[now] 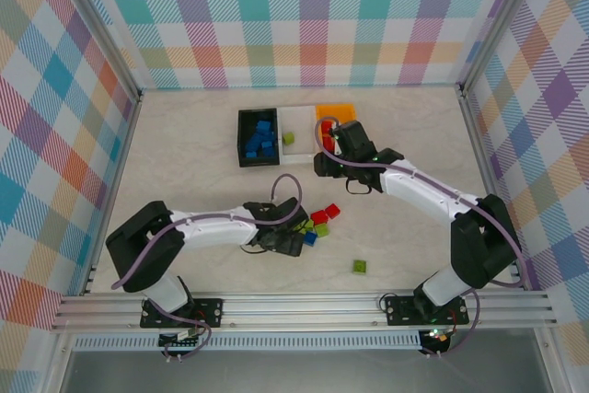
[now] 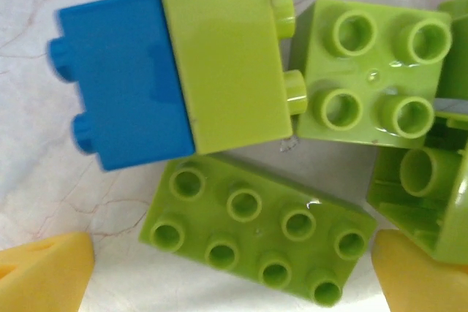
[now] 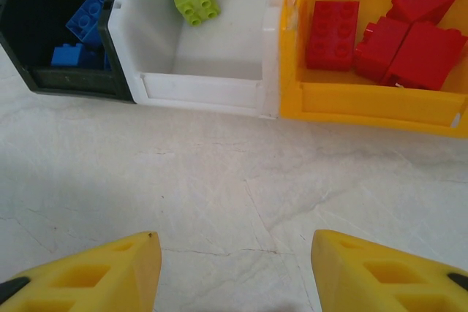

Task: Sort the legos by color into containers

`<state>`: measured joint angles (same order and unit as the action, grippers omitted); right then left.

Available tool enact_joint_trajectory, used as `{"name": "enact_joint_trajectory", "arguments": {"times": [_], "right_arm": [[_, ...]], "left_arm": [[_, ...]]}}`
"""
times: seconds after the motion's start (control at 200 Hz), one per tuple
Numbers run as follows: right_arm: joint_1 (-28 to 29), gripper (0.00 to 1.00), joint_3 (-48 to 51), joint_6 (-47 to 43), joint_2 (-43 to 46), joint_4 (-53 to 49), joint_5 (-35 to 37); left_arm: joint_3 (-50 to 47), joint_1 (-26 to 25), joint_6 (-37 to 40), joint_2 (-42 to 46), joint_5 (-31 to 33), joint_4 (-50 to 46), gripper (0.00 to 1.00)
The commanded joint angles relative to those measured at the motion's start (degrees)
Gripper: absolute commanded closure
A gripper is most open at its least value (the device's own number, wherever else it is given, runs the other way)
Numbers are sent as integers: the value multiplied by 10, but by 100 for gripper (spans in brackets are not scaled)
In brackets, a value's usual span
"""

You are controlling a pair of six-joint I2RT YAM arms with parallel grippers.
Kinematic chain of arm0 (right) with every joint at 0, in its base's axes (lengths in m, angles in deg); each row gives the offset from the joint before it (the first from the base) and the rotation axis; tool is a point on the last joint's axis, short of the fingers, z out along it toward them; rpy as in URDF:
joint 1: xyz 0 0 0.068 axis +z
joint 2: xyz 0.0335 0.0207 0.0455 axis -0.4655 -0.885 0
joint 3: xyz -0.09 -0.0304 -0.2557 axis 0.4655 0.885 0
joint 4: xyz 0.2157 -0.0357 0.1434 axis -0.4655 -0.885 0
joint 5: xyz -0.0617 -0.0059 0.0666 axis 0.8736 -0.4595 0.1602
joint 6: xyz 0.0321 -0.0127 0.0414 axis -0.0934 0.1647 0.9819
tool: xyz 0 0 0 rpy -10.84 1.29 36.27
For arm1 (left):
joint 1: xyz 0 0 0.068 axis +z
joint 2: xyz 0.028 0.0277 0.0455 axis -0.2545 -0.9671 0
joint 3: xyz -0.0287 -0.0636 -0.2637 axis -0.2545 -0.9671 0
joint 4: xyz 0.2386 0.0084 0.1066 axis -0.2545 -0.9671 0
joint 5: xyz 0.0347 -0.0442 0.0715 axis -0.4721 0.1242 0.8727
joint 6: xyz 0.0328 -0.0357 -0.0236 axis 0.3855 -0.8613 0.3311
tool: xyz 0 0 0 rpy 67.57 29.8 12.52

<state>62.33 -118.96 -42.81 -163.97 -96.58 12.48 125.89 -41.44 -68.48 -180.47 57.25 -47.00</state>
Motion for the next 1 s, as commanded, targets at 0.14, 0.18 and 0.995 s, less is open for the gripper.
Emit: {"name": "enact_joint_trajectory", "arguments": {"times": [0.14, 0.18, 0.995], "right_arm": [[1, 43, 5, 1, 17, 12, 17], [1, 43, 6, 2, 18, 13, 17], [-4, 43, 25, 6, 38, 18, 29]], "left_arm": [[35, -4, 76, -36, -22, -61, 7], [40, -4, 84, -41, -17, -68, 7], [68, -15, 61, 56, 22, -105, 37]]}}
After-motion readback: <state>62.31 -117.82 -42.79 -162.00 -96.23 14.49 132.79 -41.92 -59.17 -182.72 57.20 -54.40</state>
